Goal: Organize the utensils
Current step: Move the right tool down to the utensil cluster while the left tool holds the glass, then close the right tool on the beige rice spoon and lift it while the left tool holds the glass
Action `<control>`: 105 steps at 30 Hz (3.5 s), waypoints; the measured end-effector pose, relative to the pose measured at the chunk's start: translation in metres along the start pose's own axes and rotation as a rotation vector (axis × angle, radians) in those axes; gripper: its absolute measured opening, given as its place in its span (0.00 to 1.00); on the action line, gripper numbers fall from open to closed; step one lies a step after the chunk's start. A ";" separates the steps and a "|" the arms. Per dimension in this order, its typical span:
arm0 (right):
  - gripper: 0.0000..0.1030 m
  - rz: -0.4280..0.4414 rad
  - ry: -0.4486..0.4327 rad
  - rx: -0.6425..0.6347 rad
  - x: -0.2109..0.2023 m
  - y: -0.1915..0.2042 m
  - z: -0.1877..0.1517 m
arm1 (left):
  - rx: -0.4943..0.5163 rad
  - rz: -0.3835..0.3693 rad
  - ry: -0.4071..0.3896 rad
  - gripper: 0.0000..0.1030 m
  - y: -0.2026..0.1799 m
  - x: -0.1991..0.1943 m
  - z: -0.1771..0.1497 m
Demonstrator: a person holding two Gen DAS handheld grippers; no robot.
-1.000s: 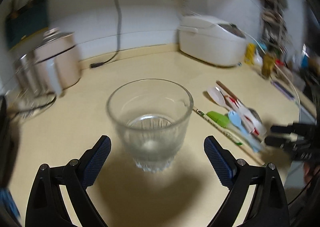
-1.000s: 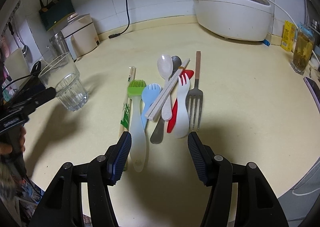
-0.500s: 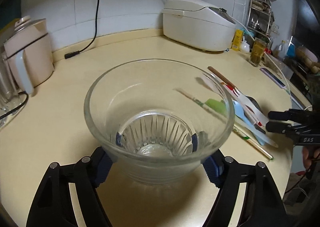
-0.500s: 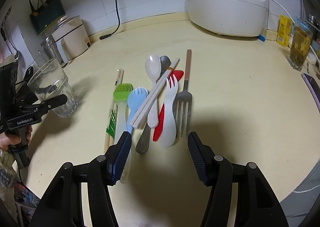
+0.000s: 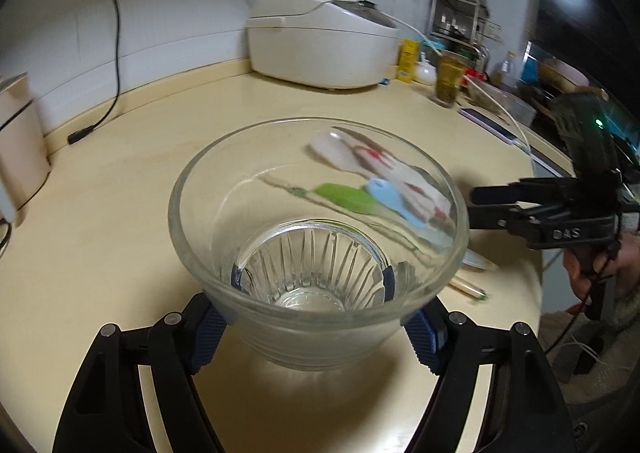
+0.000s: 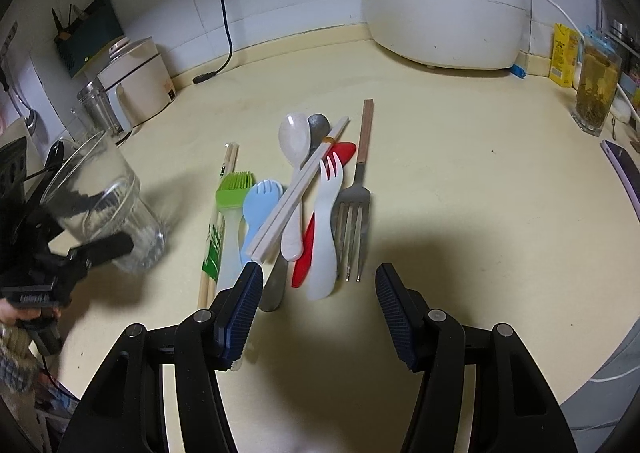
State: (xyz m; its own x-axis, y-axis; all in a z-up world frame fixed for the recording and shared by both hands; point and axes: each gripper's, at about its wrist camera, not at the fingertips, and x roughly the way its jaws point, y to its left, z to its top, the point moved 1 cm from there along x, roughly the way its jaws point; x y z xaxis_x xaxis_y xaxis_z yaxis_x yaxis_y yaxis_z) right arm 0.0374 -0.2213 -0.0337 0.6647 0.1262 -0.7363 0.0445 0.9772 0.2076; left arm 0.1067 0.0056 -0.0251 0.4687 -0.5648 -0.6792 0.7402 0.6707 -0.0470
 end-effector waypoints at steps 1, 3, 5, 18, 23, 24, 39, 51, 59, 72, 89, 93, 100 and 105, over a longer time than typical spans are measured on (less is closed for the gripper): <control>0.58 0.001 0.000 0.000 0.000 0.000 0.000 | 0.003 0.000 0.000 0.78 -0.003 0.001 0.000; 0.58 0.005 0.000 0.002 0.000 -0.001 -0.001 | -0.007 0.004 0.000 0.78 -0.004 0.003 0.001; 0.58 0.010 -0.002 0.002 -0.001 -0.002 -0.001 | -0.019 0.016 -0.001 0.78 -0.004 0.003 0.001; 0.57 0.132 0.042 0.059 -0.003 -0.032 0.024 | -0.109 0.025 0.006 0.76 -0.001 0.004 0.001; 0.48 0.124 0.015 0.182 -0.007 -0.078 0.059 | -0.133 0.043 0.004 0.76 0.001 0.005 0.002; 0.43 0.101 0.009 0.188 -0.006 -0.085 0.066 | -0.137 0.047 0.004 0.76 0.001 0.005 0.003; 0.26 0.137 0.139 0.092 0.050 -0.041 0.101 | -0.165 0.076 0.000 0.76 -0.002 0.005 0.004; 0.26 0.015 0.220 0.034 0.104 -0.015 0.133 | -0.169 0.081 0.000 0.76 -0.001 0.004 0.004; 0.26 -0.018 0.218 -0.029 0.112 -0.002 0.134 | -0.169 0.080 0.001 0.76 -0.001 0.004 0.005; 0.07 0.114 0.146 -0.002 0.102 -0.013 0.131 | -0.169 0.081 0.001 0.76 -0.001 0.003 0.004; 0.12 0.056 0.126 -0.054 0.105 -0.011 0.122 | -0.169 0.081 0.001 0.76 -0.001 0.003 0.005; 0.24 0.045 0.057 -0.090 0.104 0.003 0.135 | -0.170 0.080 0.001 0.76 -0.001 0.003 0.004; 0.34 -0.026 0.098 -0.171 0.128 0.029 0.139 | -0.170 0.080 0.001 0.76 -0.001 0.003 0.004; 0.35 -0.094 0.136 -0.186 0.143 0.036 0.137 | -0.172 0.082 0.001 0.76 -0.002 0.003 0.004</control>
State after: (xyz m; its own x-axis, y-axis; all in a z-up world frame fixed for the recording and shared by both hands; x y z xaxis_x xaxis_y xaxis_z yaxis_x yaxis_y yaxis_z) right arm 0.2358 -0.1912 -0.0432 0.5571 0.0424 -0.8294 -0.0452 0.9988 0.0207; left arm 0.1087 0.0012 -0.0240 0.5237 -0.5042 -0.6867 0.6062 0.7869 -0.1154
